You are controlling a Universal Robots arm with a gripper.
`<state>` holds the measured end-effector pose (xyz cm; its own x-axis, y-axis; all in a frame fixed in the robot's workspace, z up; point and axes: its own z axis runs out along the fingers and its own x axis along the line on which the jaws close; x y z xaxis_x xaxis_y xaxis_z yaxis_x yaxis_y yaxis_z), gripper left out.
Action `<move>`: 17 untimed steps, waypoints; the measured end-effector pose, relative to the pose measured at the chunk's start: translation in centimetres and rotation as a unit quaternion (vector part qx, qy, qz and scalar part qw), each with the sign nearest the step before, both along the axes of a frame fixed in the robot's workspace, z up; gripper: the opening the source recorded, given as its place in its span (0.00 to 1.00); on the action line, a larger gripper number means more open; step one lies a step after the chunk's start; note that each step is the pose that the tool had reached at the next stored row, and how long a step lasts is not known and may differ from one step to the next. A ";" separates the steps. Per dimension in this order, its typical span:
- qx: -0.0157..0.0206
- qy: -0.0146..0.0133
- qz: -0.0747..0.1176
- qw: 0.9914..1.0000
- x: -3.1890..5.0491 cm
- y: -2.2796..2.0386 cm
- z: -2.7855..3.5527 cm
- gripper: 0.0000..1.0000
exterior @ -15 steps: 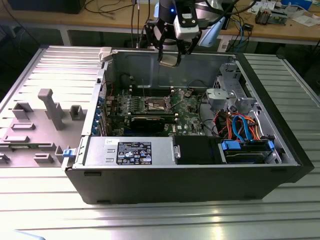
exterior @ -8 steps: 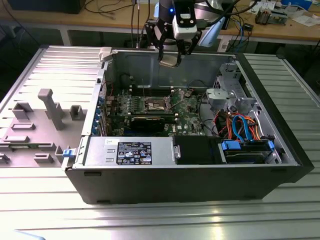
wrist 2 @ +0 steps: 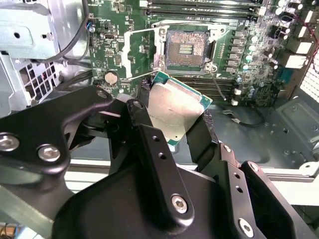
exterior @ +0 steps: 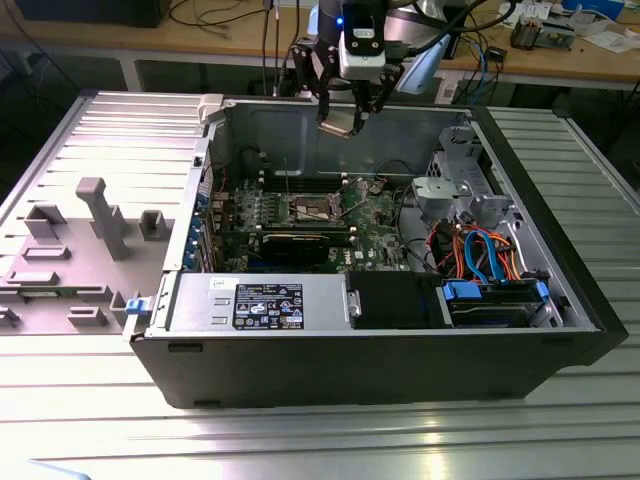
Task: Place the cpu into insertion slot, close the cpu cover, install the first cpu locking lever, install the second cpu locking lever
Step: 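Place the cpu into insertion slot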
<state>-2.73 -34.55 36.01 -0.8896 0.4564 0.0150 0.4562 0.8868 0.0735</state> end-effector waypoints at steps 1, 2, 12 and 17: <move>-0.001 0.000 -0.001 1.000 0.00 -0.06 -0.02 0.55; -0.002 0.000 -0.002 1.000 0.00 -0.11 -0.04 0.55; -0.006 0.000 -0.003 1.000 0.00 -0.42 -0.12 0.55; -0.006 0.000 -0.012 1.000 0.00 -0.42 -0.12 0.55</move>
<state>-2.73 -34.97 35.89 -0.8782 0.4783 0.0091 0.4779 0.8762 0.0624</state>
